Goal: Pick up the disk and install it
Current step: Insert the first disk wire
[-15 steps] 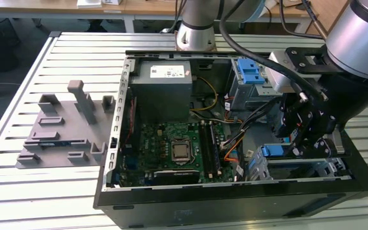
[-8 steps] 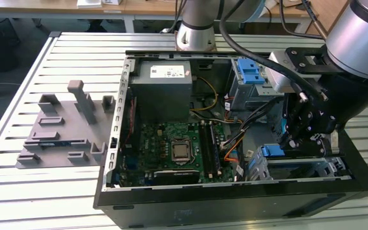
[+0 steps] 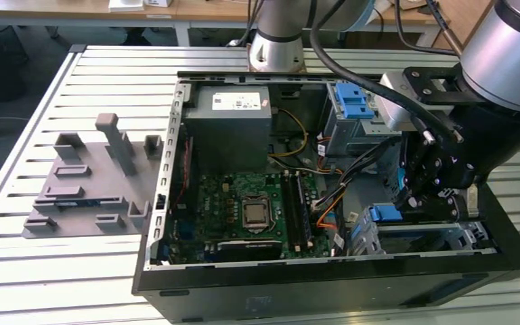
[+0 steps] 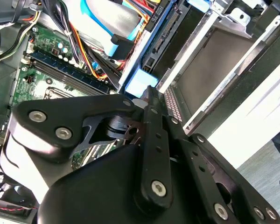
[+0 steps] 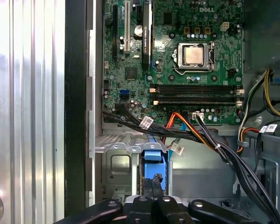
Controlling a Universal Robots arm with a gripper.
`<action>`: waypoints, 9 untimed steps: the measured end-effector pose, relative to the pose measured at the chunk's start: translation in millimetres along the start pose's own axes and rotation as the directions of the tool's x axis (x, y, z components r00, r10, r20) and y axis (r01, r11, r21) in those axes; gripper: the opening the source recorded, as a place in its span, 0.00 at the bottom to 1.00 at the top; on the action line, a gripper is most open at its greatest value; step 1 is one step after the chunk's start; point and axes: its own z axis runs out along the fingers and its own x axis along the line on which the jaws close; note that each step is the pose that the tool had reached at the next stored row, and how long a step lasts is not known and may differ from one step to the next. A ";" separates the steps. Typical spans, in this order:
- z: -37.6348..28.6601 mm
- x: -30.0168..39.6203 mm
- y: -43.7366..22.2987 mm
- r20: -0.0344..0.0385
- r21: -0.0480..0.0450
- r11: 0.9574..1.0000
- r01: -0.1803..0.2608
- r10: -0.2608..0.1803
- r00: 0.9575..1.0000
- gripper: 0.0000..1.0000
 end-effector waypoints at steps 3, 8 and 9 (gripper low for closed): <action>0.0 0.0 0.0 0.000 0.000 1.000 0.000 0.000 1.000 0.11; 0.0 0.0 0.0 0.000 0.000 1.000 0.000 0.000 1.000 0.11; 0.0 0.0 0.0 0.000 0.000 1.000 0.000 0.000 1.000 0.11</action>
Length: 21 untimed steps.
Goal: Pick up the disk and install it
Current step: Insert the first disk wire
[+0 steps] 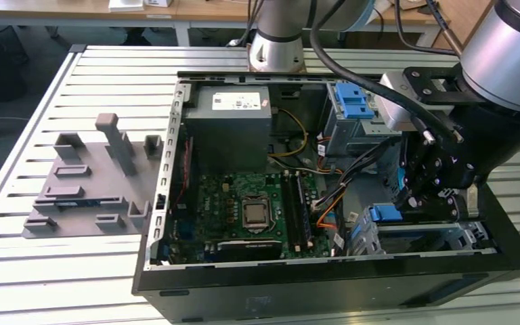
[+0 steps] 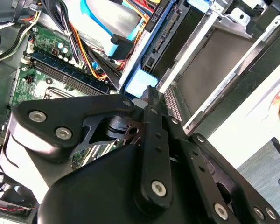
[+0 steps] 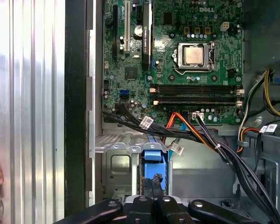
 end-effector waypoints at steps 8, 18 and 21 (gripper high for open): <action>0.1 -0.4 -19.8 0.000 -0.005 1.000 0.000 0.000 1.000 0.11; -9.7 -2.9 -31.4 0.000 -0.007 1.000 0.000 0.000 1.000 0.11; -9.7 -5.1 -37.4 0.001 -0.007 1.000 0.000 0.000 1.000 0.11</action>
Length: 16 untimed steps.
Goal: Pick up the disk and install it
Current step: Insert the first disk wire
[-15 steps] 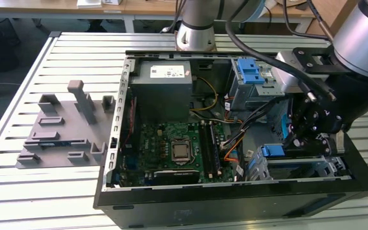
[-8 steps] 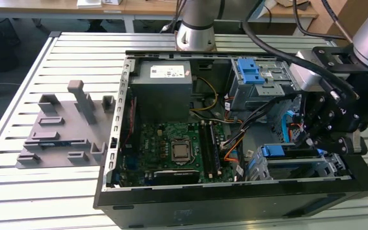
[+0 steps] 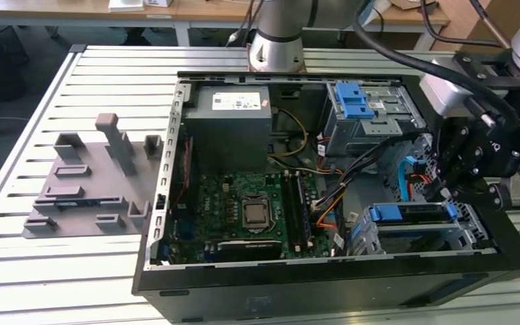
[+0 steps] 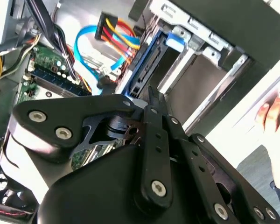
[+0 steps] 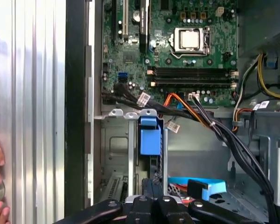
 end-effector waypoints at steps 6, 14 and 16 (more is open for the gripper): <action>-0.1 -9.9 -14.2 0.000 0.000 1.000 0.000 0.000 1.000 0.11; 1.3 -16.5 -16.6 0.001 0.000 1.000 0.000 0.000 1.000 0.11; 1.2 -16.6 -16.6 0.000 0.000 1.000 0.000 0.000 1.000 0.11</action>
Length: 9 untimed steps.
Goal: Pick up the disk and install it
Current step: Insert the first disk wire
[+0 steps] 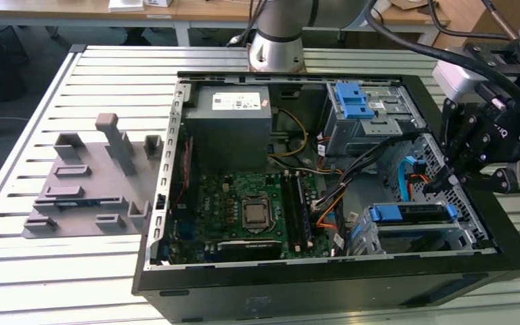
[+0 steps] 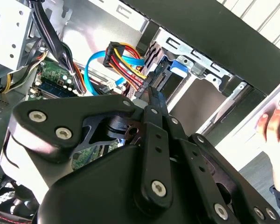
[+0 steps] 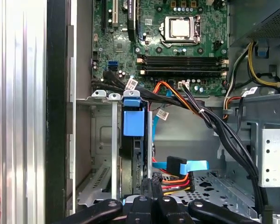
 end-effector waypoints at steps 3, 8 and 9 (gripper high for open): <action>0.2 -0.1 0.0 0.000 0.000 1.000 0.000 0.000 1.000 0.17; 1.7 -1.3 0.0 0.000 0.001 1.000 0.000 0.000 1.000 0.25; 2.4 -1.3 0.1 0.000 0.003 1.000 0.000 0.000 1.000 0.31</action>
